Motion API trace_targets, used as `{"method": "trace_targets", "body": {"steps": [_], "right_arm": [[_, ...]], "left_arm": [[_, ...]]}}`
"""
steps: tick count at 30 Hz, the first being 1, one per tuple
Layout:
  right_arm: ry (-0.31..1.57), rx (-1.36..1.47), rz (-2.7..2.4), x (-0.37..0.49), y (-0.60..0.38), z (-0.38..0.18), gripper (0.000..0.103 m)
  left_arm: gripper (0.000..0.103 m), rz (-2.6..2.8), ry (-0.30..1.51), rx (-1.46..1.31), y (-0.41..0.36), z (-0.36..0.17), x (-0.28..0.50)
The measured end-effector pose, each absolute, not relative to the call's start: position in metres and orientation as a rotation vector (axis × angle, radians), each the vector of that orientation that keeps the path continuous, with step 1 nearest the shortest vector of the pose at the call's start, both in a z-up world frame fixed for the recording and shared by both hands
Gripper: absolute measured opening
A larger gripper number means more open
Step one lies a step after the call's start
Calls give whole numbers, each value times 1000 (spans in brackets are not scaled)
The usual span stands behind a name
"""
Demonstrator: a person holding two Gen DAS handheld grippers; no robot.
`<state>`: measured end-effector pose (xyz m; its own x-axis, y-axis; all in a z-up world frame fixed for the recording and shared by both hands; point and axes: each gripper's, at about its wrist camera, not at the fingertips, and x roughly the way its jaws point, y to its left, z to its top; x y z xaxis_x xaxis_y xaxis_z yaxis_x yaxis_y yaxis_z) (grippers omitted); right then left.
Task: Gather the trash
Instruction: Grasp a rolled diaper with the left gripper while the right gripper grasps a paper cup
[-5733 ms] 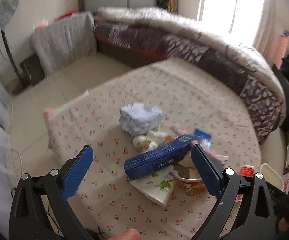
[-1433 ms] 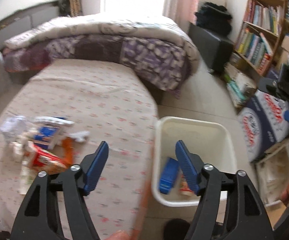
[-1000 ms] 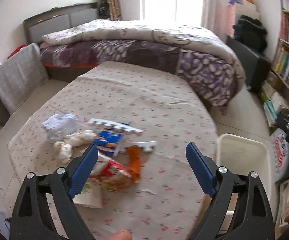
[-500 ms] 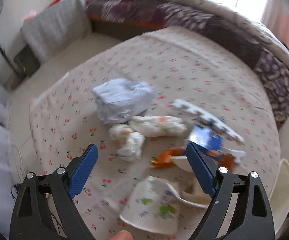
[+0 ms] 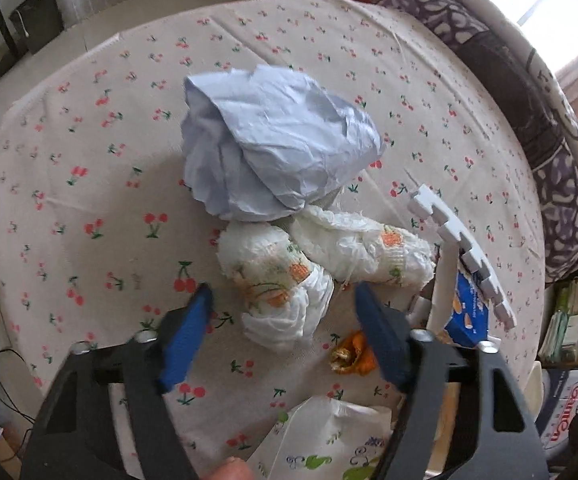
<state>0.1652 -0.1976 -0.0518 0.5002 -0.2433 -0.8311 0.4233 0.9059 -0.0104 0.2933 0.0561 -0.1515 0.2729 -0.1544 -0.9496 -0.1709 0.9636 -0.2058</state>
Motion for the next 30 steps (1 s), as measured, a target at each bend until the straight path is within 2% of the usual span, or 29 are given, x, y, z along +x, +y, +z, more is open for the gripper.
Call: {"method": "trace_targets", "body": {"steps": [4, 5, 17, 28, 30], "right_arm": [[990, 197, -378, 167, -192, -57, 96], [997, 204, -369, 168, -191, -58, 96], [1037, 240, -128, 186, -150, -70, 96], [1012, -73, 220, 204, -85, -92, 96], [1016, -109, 273, 204, -79, -97, 91]], "left_arm": [[39, 8, 1270, -257, 59, -153, 298], [38, -2, 1271, -258, 60, -153, 299], [37, -54, 1229, -216, 79, -115, 280], [37, -109, 1145, -198, 109, -69, 253], [37, -117, 1143, -191, 111, -67, 250]]}}
